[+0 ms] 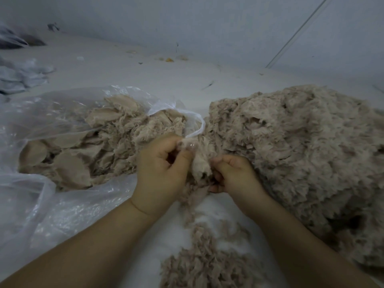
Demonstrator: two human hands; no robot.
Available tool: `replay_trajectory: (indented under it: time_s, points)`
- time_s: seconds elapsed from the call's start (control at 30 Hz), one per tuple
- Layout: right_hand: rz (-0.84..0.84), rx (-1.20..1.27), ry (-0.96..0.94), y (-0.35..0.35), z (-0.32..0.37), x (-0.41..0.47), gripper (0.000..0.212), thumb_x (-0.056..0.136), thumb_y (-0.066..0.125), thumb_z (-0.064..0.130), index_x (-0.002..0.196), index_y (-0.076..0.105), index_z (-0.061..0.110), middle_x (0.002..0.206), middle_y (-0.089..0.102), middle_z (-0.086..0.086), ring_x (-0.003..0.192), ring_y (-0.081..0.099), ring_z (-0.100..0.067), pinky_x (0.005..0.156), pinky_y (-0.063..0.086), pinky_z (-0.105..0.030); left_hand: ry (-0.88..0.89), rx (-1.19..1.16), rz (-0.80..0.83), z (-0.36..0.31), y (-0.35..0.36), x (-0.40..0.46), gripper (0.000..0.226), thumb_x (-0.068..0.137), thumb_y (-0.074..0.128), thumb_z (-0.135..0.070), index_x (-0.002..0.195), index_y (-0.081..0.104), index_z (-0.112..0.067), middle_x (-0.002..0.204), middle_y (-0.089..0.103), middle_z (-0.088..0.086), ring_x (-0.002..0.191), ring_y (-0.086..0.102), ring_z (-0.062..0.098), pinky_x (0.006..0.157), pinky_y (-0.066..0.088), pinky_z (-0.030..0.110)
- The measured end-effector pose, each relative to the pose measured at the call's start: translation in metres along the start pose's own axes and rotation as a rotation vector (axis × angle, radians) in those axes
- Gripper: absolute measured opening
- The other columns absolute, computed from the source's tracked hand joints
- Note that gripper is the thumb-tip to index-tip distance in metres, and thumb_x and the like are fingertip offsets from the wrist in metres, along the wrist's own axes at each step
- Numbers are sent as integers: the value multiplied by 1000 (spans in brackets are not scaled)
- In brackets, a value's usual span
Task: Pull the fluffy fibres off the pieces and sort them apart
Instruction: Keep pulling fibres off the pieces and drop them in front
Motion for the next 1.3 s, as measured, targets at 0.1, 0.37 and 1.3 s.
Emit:
replay_trajectory:
  time_s: [0.1,0.37,1.3]
  points:
    - [61,13,-127,3,6,-7,20,96,53,10,98,70,21,49,46,7,45,44,-8,42,44,-24,-332,-128,104,28,11,-1,39,90,69,-18,69,54,12,59,50,28,53,43,23,48,41,45]
    - [150,-13,-304,13,14,-19,18,86,69,2,74,68,15,52,43,-5,43,33,-6,42,31,-17,-431,-278,172,37,26,-7,64,72,70,-44,56,46,13,47,47,29,43,42,18,46,35,26]
    - [67,79,-84,9,3,-9,33,98,48,12,71,60,-3,46,40,3,41,35,-9,44,34,-22,-617,-352,249,47,28,-11,57,90,55,-52,57,60,-6,44,53,8,32,42,20,36,31,20]
Point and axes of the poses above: each hand's wrist, its own x-axis towards the middle knuckle, its own y-axis out of the palm, z = x × y, the point moved 6 cm from there along x, towards the middle knuckle
